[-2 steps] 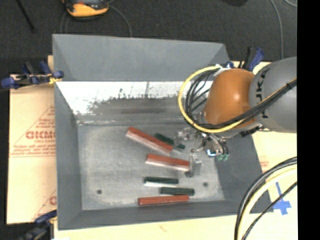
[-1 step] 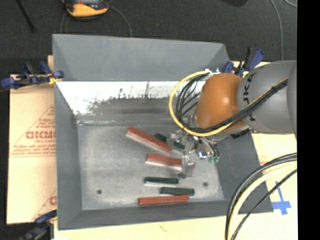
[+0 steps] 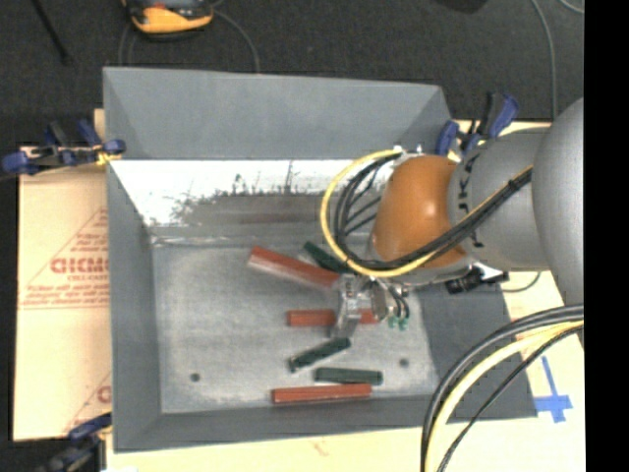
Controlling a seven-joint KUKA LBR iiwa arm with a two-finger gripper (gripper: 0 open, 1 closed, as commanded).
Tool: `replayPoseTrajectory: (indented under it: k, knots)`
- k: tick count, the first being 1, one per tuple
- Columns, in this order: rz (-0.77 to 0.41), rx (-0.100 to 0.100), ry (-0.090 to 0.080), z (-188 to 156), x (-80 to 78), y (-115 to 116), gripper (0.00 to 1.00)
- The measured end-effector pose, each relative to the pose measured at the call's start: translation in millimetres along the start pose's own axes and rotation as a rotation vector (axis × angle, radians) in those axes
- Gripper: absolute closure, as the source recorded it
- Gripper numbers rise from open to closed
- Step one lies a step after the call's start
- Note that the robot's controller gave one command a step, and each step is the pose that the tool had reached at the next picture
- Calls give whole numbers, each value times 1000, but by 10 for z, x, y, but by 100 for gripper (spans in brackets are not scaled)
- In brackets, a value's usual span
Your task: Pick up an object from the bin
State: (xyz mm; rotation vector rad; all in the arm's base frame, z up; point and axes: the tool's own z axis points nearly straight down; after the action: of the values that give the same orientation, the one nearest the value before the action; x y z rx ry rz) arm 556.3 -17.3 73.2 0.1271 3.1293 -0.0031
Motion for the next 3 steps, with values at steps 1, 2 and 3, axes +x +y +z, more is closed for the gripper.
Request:
replayPoseTrajectory:
  k: [1, 2, 3]
  knots:
    - [0, 0, 1, 3, 2, 1, 100]
    - [-5, -1, 6, -18, -255, 28, 100]
    - [-12, -1, 14, -517, -134, 37, 100]
